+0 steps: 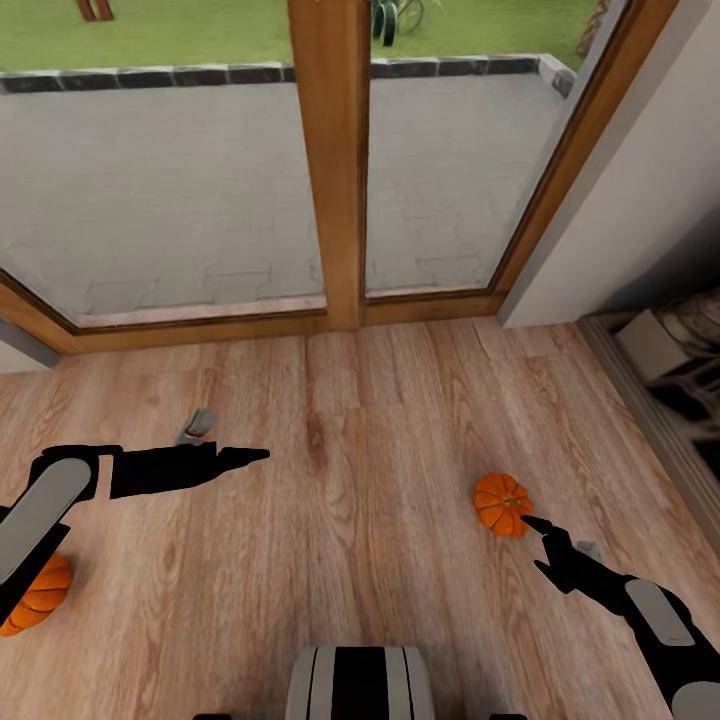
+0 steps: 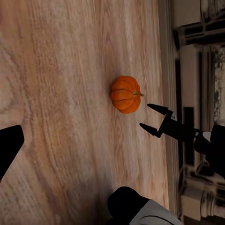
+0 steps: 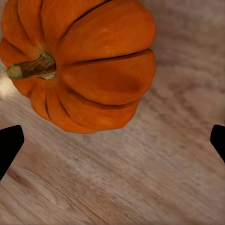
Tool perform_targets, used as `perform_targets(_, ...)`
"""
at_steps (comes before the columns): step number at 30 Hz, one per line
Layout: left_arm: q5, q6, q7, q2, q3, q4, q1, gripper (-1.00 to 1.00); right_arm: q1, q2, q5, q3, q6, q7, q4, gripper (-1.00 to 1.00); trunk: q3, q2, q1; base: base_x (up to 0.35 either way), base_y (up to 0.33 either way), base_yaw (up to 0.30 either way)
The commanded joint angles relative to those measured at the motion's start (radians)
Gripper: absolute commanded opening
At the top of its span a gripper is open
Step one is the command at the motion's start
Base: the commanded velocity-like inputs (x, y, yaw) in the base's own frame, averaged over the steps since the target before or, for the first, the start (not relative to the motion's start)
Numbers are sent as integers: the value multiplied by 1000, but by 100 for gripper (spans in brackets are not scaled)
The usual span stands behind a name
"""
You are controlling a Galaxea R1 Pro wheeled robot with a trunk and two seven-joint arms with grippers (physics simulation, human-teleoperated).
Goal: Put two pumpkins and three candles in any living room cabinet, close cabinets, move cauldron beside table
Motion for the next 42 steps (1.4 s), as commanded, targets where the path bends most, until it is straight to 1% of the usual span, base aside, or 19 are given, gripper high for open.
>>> perform_targets(1,-10,1,-10,0,-1,0,-1,100,-1,0,3,-4,6,3,0,100,-1,0,0,155,0,0)
perform_targets(5,-10,1,-10,1,-3,0,-1,100,-1,0,3,-4,6,3,0,100,-1,0,0,182,0,0)
perform_targets(34,-11,1,-10,-1,-4,1,-1,100,0,-1,3,-5,5,4,1,100,-1,0,0,75,-8,0)
perform_targets(42,-11,1,-10,-1,-4,0,-1,100,1,-3,4,-24,5,4,1,100,-1,0,0,9,-4,0)
